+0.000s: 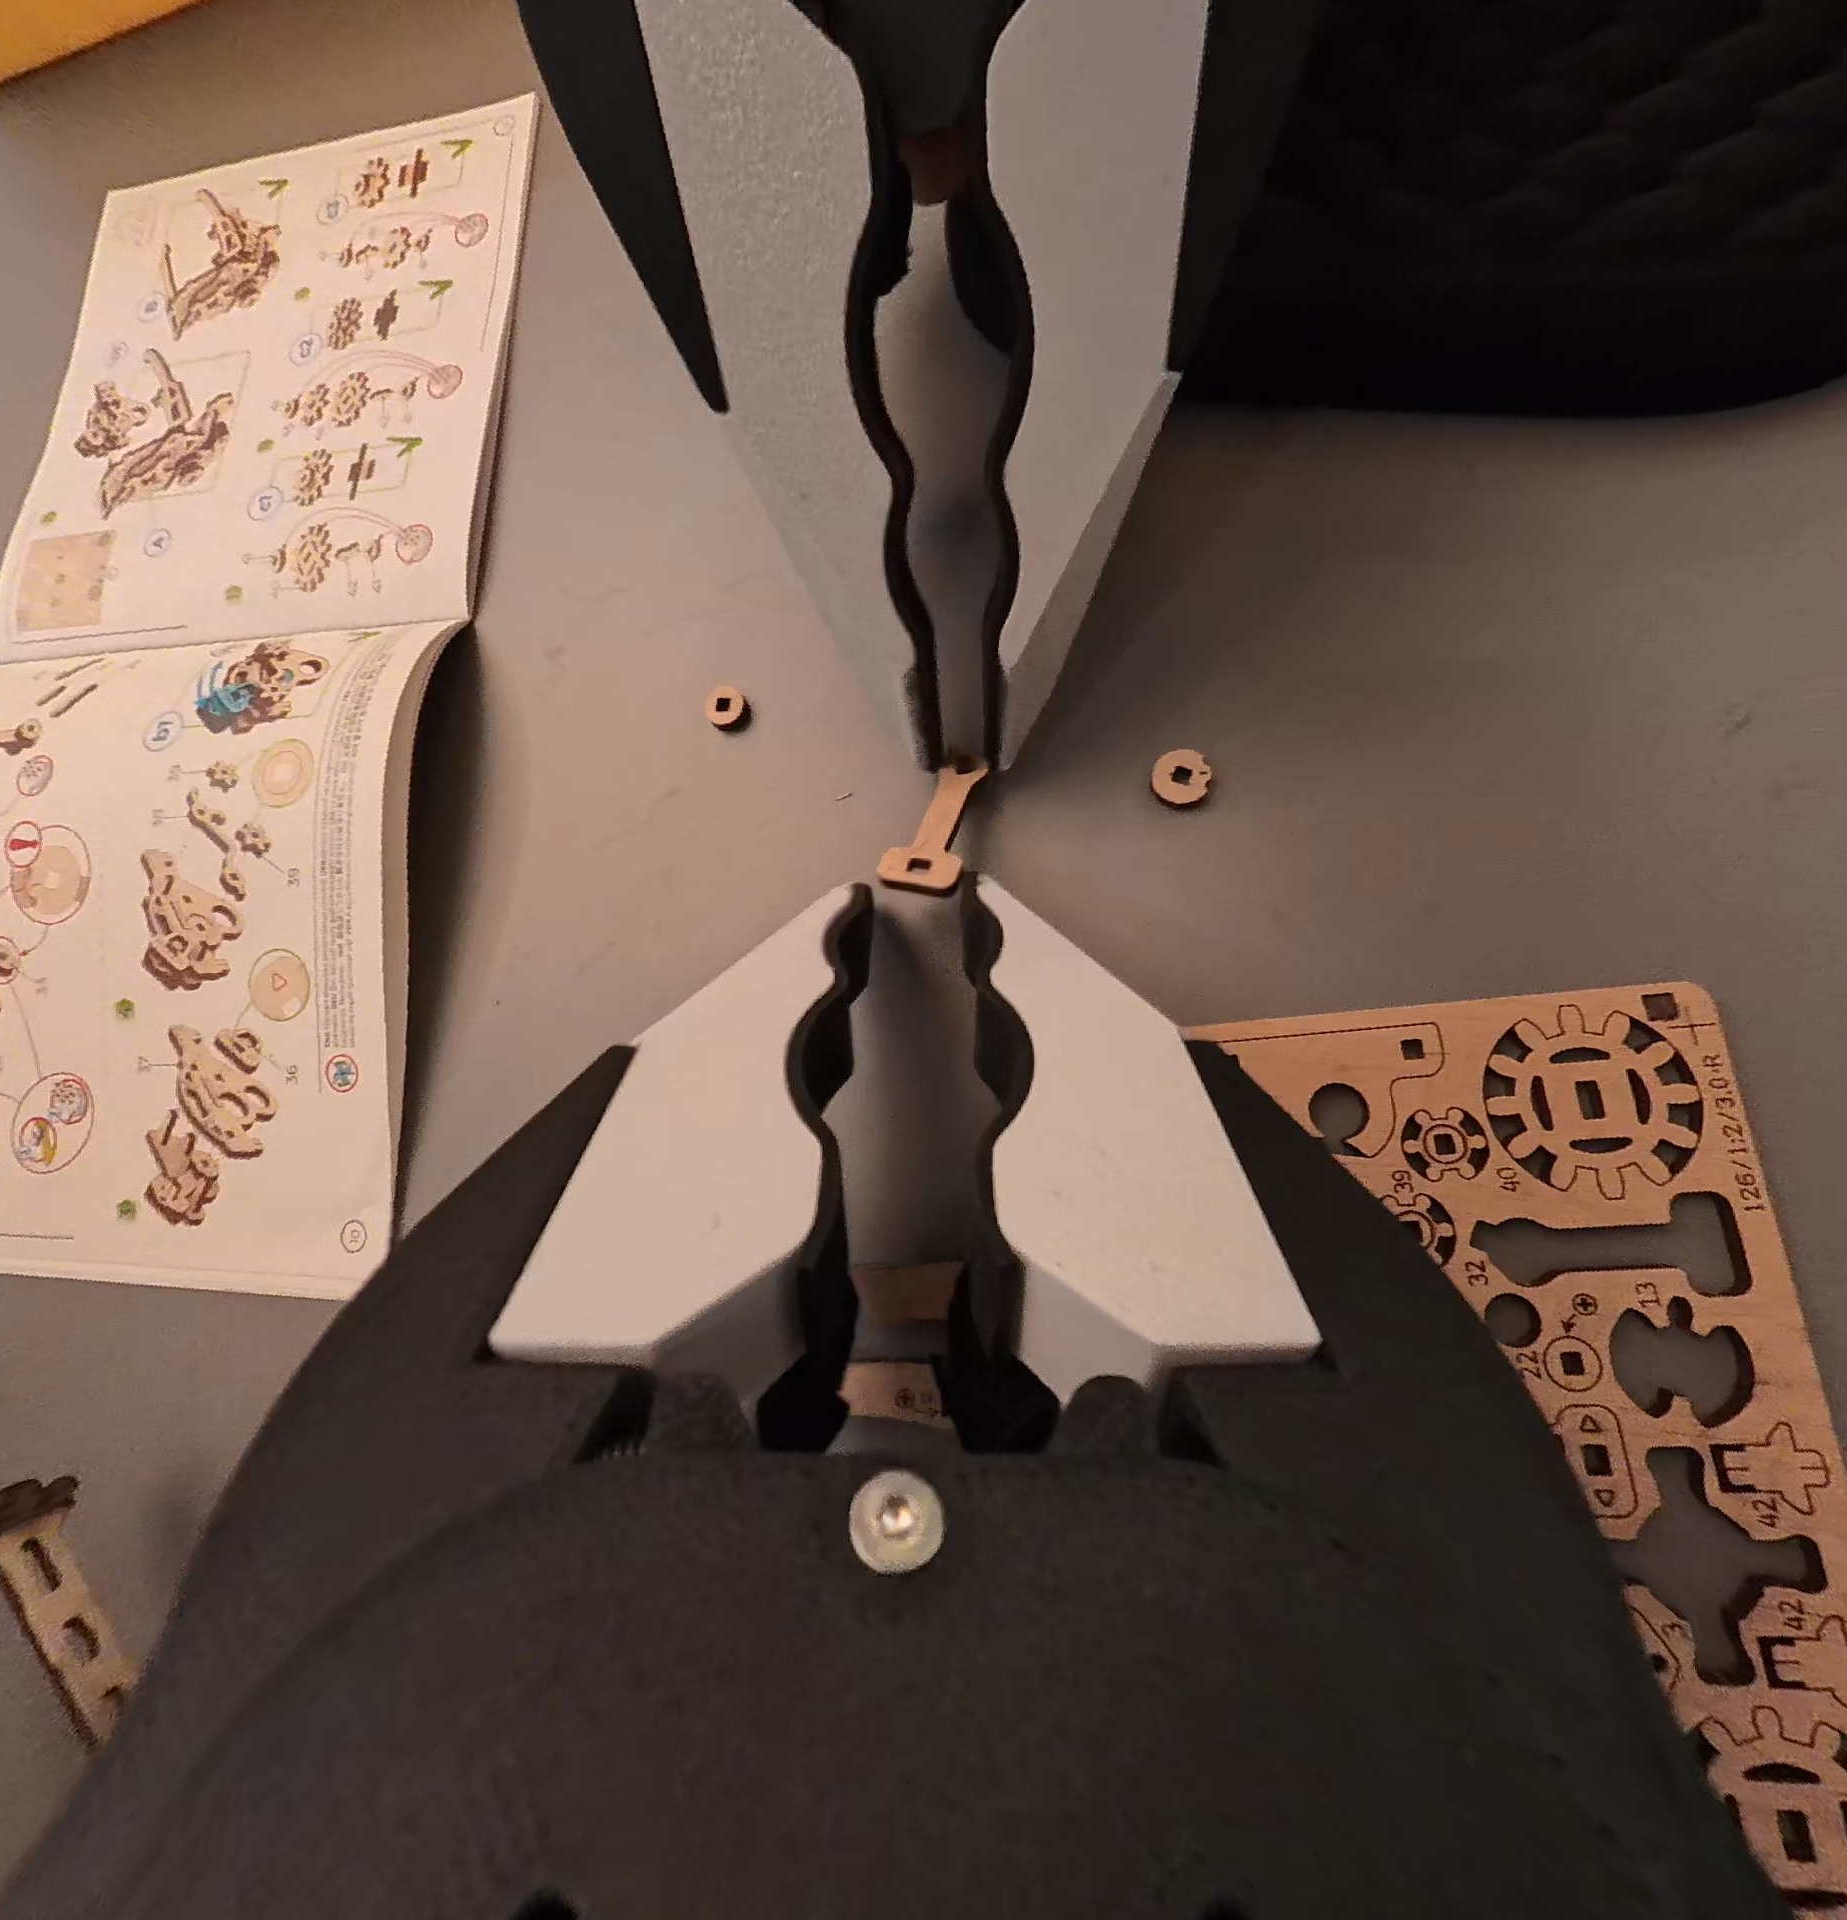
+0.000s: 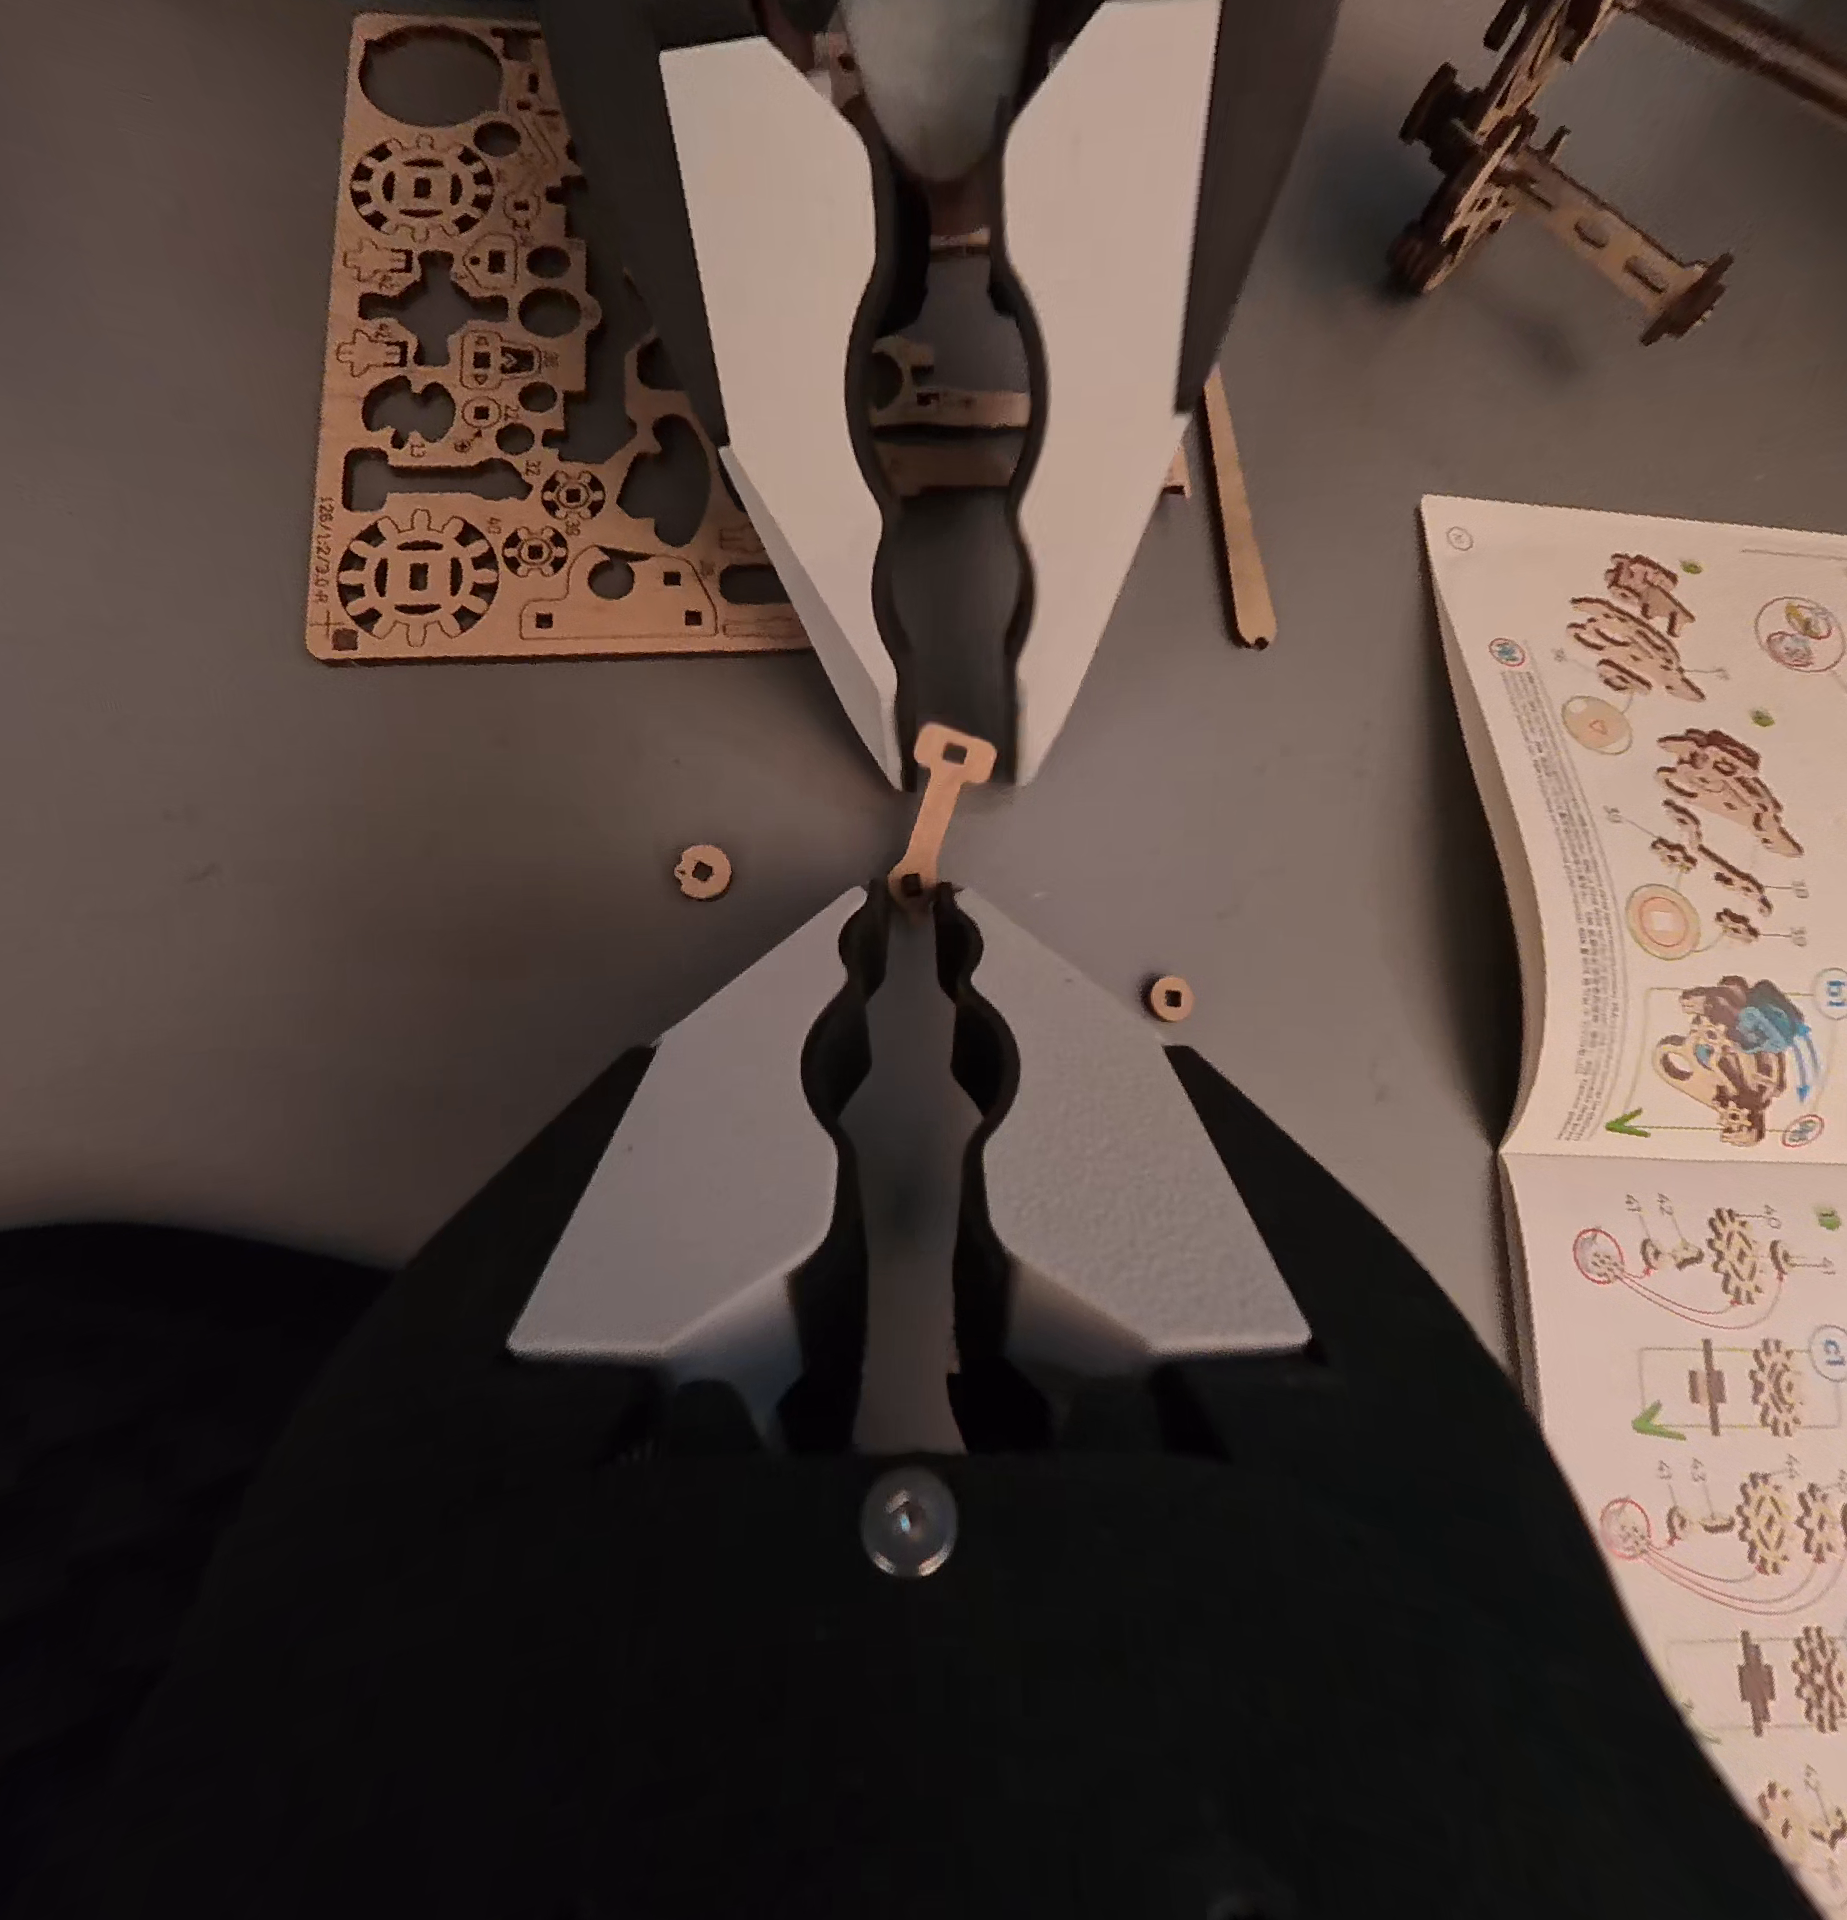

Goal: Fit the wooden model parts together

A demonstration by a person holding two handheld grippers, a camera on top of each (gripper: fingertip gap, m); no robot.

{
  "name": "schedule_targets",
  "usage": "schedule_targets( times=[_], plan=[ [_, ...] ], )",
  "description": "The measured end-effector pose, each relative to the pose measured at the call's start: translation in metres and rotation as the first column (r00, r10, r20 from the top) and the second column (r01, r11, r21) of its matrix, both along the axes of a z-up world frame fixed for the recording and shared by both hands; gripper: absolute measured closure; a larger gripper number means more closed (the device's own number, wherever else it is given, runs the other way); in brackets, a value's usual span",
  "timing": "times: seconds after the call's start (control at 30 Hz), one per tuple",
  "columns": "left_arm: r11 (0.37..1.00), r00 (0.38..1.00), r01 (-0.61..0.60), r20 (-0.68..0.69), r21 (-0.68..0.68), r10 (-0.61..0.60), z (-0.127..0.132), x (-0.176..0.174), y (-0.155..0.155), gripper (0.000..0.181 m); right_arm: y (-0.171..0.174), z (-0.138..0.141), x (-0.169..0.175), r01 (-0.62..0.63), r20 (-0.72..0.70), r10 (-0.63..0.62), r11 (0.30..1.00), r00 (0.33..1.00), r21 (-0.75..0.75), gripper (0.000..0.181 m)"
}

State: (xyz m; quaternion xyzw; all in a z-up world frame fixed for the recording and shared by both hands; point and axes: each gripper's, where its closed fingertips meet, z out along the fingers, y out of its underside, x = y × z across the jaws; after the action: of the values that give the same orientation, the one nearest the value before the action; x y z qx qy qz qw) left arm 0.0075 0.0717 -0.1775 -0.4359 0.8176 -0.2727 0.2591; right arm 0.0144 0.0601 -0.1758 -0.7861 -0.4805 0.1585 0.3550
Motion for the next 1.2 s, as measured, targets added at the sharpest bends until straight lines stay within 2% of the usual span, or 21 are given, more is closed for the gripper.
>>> schedule_targets(
  times=[0.07, 0.1, 0.2, 0.3, 0.37, 0.5, 0.77, 0.93, 1.07, 1.2],
  plan=[
    [1.0, 1.0, -0.017, 0.004, 0.011, 0.017, 0.002, 0.0, 0.004, 0.153, -0.002, -0.001, 0.0, 0.008, 0.014, -0.007, 0.999, 1.0, -0.035, 0.175],
    [1.0, 1.0, -0.019, 0.009, -0.001, 0.019, 0.003, 0.001, 0.004, 0.152, -0.004, -0.001, 0.0, 0.006, 0.028, -0.005, 0.999, 1.0, -0.053, 0.175],
    [0.998, 1.0, 0.017, 0.017, -0.053, -0.016, 0.006, 0.001, -0.006, 0.155, -0.005, -0.001, 0.002, 0.022, 0.089, -0.017, 0.998, 0.996, -0.059, 0.175],
    [1.0, 1.0, 0.017, 0.019, -0.016, -0.017, 0.002, 0.002, -0.005, 0.161, -0.005, -0.001, 0.002, 0.021, 0.12, -0.016, 0.999, 0.993, -0.04, 0.175],
    [1.0, 1.0, 0.02, 0.019, -0.01, -0.019, 0.001, 0.003, -0.006, 0.168, -0.005, -0.001, 0.001, 0.022, 0.116, -0.017, 0.999, 0.993, -0.038, 0.175],
    [0.999, 1.0, 0.016, 0.013, -0.039, -0.016, 0.001, 0.002, -0.007, 0.168, -0.006, -0.001, -0.001, 0.026, 0.104, -0.024, 1.0, 0.994, -0.013, 0.175],
    [0.99, 0.996, -0.023, 0.081, -0.142, 0.035, 0.021, 0.005, -0.001, 0.168, 0.003, 0.015, -0.003, 0.067, 0.017, -0.069, 0.992, 0.997, 0.11, 0.175],
    [0.966, 0.983, -0.125, 0.104, -0.225, 0.152, 0.035, 0.008, 0.017, 0.157, 0.022, 0.027, 0.007, 0.183, -0.017, -0.183, 0.96, 0.983, 0.21, 0.175],
    [0.902, 0.97, -0.183, 0.075, -0.39, 0.23, 0.05, 0.004, 0.033, 0.157, 0.048, 0.045, 0.04, 0.364, -0.003, -0.394, 0.845, 0.919, 0.392, 0.175],
    [0.842, 0.941, -0.212, 0.128, -0.497, 0.312, 0.073, 0.003, 0.053, 0.159, 0.061, 0.054, 0.064, 0.475, -0.02, -0.517, 0.77, 0.856, 0.425, 0.175]
  ],
)
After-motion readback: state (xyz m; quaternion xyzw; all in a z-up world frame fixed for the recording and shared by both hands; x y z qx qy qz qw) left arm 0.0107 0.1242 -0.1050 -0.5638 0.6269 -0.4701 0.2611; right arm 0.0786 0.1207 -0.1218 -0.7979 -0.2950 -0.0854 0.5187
